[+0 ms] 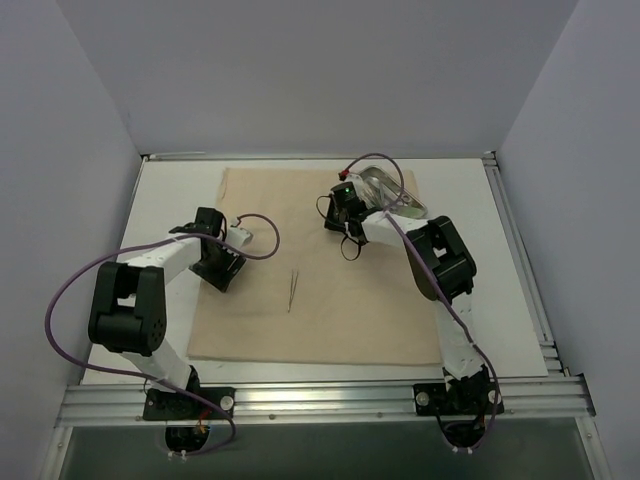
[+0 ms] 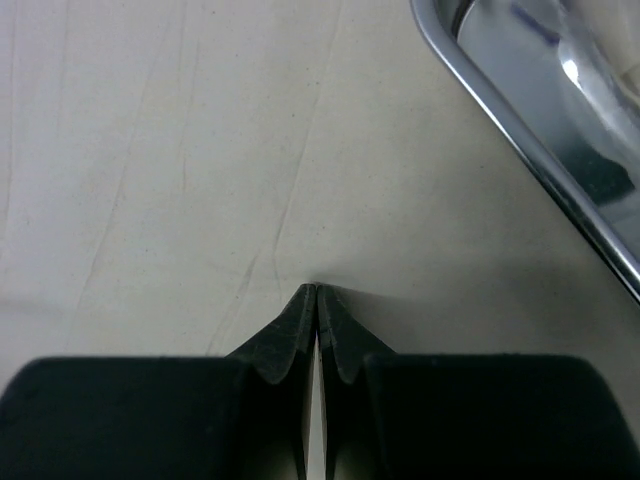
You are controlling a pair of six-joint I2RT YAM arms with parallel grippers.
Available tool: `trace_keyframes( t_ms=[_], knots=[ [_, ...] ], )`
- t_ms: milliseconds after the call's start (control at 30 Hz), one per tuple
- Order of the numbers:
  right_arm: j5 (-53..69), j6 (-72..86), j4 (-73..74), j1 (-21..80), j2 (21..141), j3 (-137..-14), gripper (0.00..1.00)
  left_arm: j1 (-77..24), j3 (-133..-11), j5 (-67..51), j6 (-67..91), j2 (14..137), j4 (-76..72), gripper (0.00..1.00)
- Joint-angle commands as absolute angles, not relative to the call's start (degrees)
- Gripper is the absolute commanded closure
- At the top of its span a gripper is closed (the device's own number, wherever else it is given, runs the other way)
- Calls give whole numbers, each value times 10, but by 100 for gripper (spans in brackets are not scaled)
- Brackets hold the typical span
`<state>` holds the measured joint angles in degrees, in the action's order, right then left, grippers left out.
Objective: Open and lay out the surgical kit
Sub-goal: Adjust the surgical kit at the center of the board.
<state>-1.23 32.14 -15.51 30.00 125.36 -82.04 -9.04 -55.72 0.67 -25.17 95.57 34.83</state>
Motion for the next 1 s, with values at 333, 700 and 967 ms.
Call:
trace_keyframes(
  t_ms=[333, 700, 967],
  knots=[
    [-18, 272, -53, 294, 1274, -910, 100, -79, -602, -37, -290, 969, 477, 26],
    [-6, 265, -59, 366, 1090, -776, 100, -91, -742, -137, -217, 963, 480, 26],
    [95, 316, -144, 375, 1049, -612, 100, -108, -747, -93, -179, 1061, 382, 26]
  ],
)
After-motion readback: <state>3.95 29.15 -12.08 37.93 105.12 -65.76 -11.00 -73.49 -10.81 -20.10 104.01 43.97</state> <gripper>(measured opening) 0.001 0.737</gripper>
